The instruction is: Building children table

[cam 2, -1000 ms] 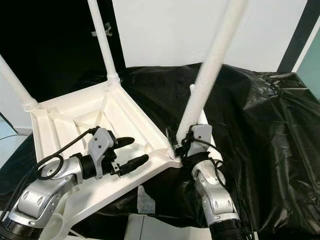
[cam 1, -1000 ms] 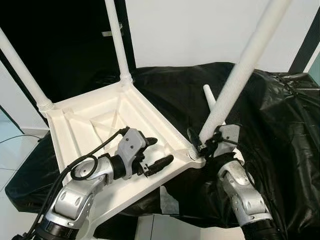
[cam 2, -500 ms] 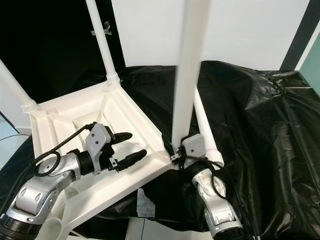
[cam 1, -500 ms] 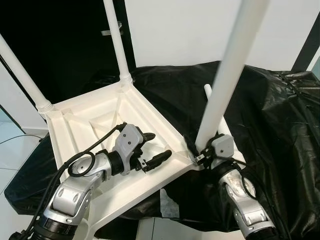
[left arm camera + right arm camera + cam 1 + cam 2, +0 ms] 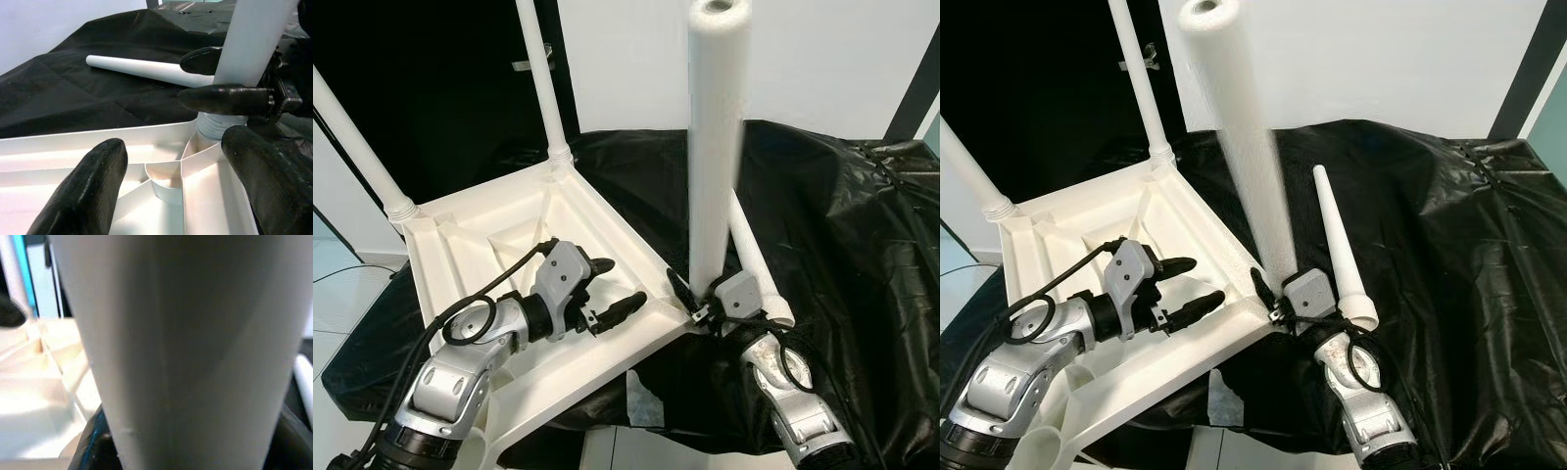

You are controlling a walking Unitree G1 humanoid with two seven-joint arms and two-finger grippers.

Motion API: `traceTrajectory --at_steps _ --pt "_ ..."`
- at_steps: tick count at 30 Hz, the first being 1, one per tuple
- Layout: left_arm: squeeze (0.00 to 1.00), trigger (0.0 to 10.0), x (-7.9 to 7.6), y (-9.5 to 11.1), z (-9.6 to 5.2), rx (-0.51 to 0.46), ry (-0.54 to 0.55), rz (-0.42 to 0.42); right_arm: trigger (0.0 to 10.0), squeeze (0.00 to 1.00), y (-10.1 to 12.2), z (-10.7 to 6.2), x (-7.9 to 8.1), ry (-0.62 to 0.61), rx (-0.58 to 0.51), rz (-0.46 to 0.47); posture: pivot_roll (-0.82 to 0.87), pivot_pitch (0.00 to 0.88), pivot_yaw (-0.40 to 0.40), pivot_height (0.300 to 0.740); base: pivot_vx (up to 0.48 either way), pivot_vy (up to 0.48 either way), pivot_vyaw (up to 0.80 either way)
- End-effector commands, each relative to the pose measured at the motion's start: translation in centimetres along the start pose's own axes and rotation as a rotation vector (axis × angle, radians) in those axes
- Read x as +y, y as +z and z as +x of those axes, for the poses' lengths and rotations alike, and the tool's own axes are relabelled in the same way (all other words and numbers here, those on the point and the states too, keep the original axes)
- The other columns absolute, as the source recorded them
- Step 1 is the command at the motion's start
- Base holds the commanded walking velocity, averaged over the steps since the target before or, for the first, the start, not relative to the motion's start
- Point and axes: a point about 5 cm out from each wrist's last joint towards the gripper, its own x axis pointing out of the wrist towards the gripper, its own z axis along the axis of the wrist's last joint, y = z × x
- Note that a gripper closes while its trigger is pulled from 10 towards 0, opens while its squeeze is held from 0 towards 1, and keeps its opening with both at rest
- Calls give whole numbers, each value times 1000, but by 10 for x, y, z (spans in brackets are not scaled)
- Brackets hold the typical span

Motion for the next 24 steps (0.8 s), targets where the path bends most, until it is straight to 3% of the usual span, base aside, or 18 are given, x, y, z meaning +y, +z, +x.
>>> traceTrajectory --at_steps 1,24 --pt "0 10000 3 0 -3 17 7 4 10000 0 -42 -20 2 -13 257 95 61 0 72 740 0 0 0" --pt "0 10000 5 0 -2 15 14 9 10000 0 -47 -17 -12 -14 371 198 58 0 62 740 0 0 0"
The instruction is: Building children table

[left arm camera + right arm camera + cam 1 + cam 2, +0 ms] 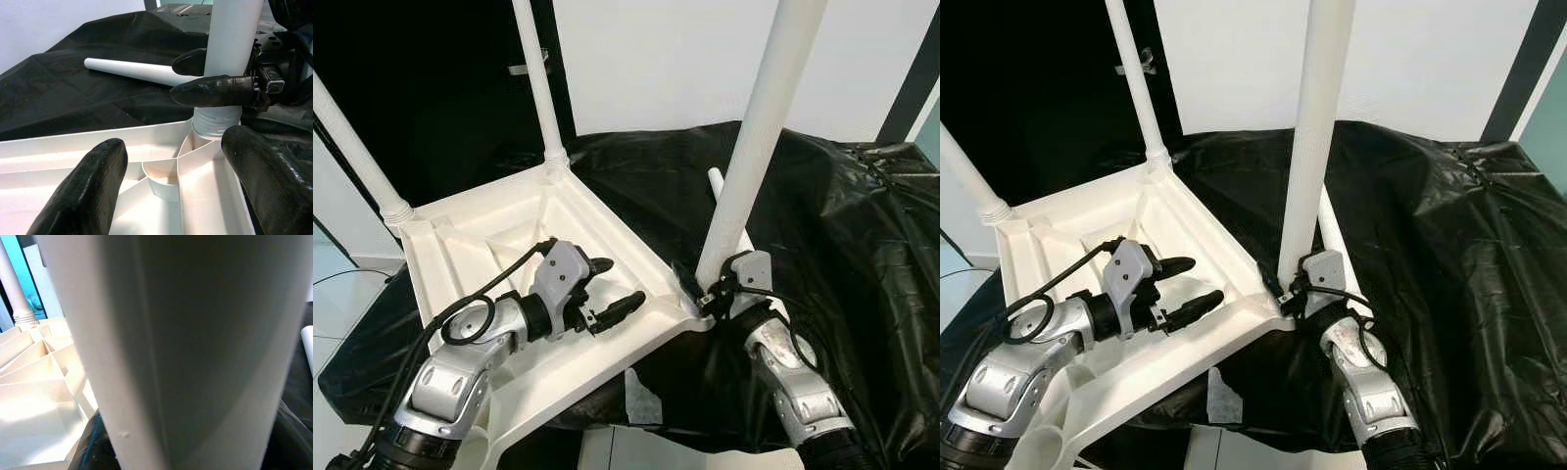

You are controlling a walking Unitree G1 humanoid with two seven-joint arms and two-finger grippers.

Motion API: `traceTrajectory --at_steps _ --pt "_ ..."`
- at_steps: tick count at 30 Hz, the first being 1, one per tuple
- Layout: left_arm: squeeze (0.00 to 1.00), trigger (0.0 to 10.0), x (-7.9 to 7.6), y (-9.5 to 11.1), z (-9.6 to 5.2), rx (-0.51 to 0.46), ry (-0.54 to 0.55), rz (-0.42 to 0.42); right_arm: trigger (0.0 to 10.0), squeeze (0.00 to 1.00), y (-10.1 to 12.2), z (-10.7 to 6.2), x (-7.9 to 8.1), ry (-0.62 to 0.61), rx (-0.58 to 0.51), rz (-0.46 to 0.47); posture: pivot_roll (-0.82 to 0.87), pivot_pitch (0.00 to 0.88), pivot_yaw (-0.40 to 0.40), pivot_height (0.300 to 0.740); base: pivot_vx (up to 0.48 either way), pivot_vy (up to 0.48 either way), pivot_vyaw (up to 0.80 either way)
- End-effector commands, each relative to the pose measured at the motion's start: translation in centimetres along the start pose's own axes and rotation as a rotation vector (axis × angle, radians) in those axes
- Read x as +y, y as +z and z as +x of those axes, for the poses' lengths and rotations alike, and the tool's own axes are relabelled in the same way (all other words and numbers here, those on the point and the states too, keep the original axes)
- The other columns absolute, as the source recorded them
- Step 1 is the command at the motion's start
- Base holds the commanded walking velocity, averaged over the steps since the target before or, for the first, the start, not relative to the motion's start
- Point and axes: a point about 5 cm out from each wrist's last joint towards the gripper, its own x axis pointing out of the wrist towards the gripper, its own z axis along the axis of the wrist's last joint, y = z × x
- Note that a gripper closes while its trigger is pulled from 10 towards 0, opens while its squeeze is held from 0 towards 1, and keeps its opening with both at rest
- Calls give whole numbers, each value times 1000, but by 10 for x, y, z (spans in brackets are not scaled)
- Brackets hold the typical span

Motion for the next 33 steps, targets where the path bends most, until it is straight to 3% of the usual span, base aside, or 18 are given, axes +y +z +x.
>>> traceTrajectory --at_steps 1,33 --pt "0 10000 5 0 -2 14 12 8 10000 0 -49 -22 -2 -35 283 95 59 0 63 740 0 0 0" --pt "0 10000 3 2 -2 6 18 8 10000 0 -36 -14 -3 79 344 202 60 0 50 740 0 0 0"
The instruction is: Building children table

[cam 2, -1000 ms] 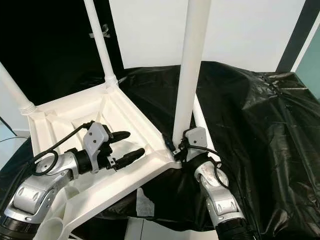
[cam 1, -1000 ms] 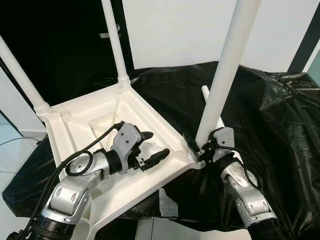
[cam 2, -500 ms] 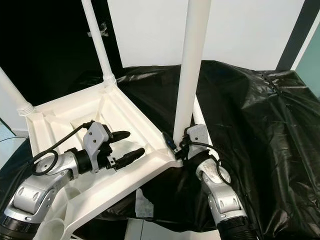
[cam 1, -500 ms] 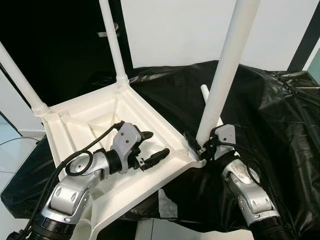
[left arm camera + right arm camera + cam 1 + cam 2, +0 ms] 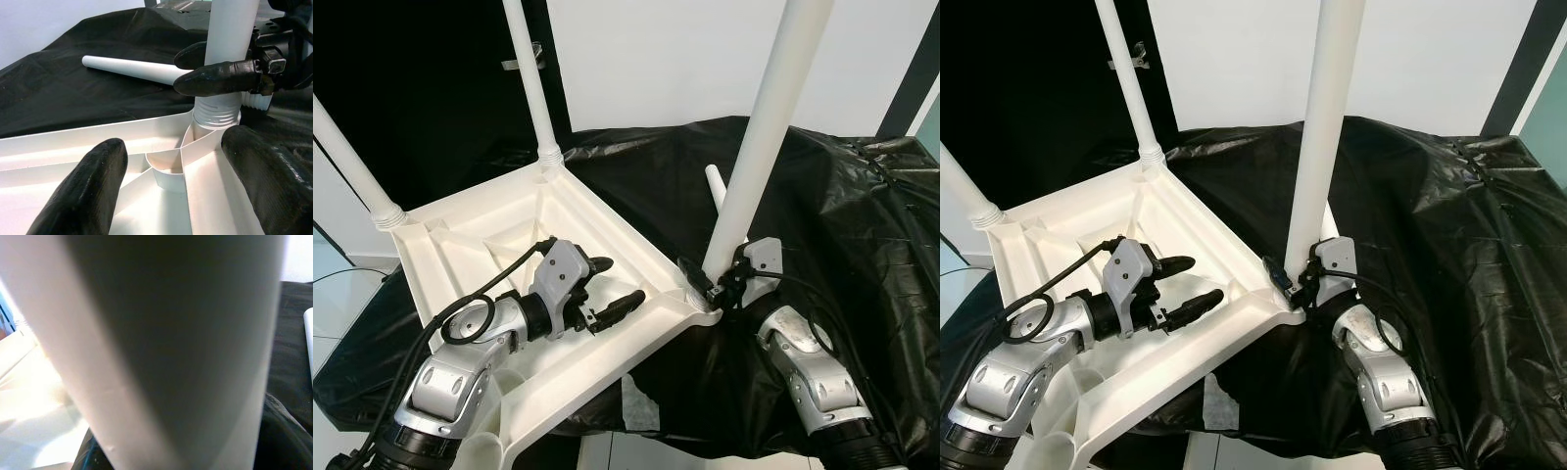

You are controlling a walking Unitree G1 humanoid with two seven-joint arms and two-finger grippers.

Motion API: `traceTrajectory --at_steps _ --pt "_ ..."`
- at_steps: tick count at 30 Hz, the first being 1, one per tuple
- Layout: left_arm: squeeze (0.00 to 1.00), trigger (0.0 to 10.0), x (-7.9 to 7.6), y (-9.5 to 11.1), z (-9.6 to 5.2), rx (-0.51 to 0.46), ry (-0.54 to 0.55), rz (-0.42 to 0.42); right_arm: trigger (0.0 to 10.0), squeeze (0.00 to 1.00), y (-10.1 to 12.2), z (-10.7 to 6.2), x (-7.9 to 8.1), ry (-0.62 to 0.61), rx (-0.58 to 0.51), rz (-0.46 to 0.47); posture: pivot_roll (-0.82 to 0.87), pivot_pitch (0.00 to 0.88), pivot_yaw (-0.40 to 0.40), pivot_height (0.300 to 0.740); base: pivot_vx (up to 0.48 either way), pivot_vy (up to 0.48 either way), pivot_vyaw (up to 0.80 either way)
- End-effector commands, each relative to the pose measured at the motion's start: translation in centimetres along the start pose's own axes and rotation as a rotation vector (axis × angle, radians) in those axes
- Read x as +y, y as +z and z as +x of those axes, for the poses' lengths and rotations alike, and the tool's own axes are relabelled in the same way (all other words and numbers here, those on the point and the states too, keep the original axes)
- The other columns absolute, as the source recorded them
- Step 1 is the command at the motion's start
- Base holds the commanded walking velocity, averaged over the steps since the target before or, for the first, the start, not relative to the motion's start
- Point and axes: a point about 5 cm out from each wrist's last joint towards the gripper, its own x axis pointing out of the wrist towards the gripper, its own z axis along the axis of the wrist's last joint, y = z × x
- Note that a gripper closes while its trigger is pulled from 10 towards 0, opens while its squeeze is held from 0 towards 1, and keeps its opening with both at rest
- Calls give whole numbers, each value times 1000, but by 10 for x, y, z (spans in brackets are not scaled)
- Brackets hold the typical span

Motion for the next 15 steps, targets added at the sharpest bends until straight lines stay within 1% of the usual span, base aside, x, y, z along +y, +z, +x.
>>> traceTrajectory --at_steps 1,4,5,7,8,11,12,13,15 --pt "0 10000 3 1 -2 7 14 7 10000 0 -47 -11 7 10 272 147 60 0 50 740 0 0 0" --pt "0 10000 3 1 -2 7 15 6 10000 0 -46 -11 7 14 269 152 60 0 49 740 0 0 0" --pt "0 10000 3 1 -2 6 15 6 10000 0 -44 -10 7 14 261 171 60 0 48 740 0 0 0" --pt "0 10000 2 1 -2 6 15 5 10000 0 -43 -10 7 15 257 168 60 0 48 740 0 0 0" --pt "0 10000 2 1 -2 6 15 6 10000 0 -41 -9 7 15 244 210 60 0 47 740 0 0 0" --pt "0 10000 3 1 -2 5 17 5 10000 0 -40 -9 7 31 245 138 58 0 47 740 0 0 0" --pt "0 10000 3 1 -2 5 17 5 10000 0 -40 -9 7 31 245 138 58 0 47 740 0 0 0" --pt "0 10000 3 1 -2 4 17 4 10000 0 -37 -9 7 31 225 102 58 0 47 740 0 0 0" --pt "0 10000 3 1 -2 4 18 5 10000 0 -29 -7 9 40 173 -24 57 0 46 740 0 0 0"
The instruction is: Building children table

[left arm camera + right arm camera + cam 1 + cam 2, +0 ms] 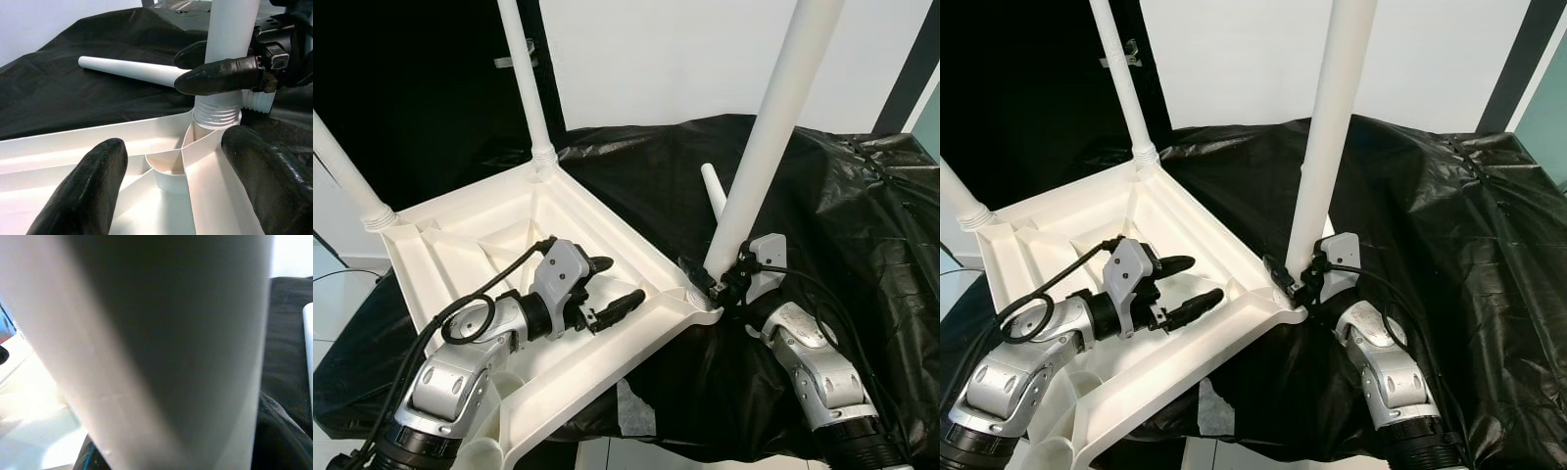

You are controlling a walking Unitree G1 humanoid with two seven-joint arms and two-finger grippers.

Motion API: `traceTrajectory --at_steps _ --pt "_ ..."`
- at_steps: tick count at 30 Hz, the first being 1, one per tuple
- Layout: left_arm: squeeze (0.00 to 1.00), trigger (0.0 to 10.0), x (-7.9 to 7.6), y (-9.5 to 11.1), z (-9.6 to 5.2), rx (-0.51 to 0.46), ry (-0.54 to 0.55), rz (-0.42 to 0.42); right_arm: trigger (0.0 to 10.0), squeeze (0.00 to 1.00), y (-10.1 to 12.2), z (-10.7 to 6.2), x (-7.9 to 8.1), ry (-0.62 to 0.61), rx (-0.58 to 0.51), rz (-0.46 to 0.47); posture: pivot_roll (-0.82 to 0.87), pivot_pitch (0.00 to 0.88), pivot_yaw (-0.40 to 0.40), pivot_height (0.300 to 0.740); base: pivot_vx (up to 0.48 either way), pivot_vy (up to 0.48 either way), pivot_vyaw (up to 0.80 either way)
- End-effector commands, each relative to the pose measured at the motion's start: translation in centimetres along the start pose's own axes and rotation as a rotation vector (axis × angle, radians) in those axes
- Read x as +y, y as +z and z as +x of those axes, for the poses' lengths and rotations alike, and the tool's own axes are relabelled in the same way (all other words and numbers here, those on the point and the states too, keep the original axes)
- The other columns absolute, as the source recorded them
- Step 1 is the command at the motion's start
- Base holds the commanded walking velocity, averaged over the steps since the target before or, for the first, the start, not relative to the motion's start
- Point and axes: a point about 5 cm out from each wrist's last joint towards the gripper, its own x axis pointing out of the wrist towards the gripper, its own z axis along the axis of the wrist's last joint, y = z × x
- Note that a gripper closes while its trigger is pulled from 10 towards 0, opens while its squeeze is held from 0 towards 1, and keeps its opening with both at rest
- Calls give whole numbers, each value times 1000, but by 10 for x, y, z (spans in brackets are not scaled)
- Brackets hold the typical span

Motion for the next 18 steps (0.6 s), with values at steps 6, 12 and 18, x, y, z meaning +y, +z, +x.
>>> traceTrajectory --at_steps 6,12,18 --pt "0 10000 3 1 -2 4 17 6 10000 0 -31 -8 18 67 137 -99 55 0 48 740 0 0 0" --pt "0 10000 3 1 -2 4 15 5 10000 0 -29 -12 21 121 103 -67 51 0 52 740 0 0 0" --pt "0 10000 4 2 -2 4 9 9 10000 0 -31 -15 8 153 121 -41 47 0 58 740 0 0 0"
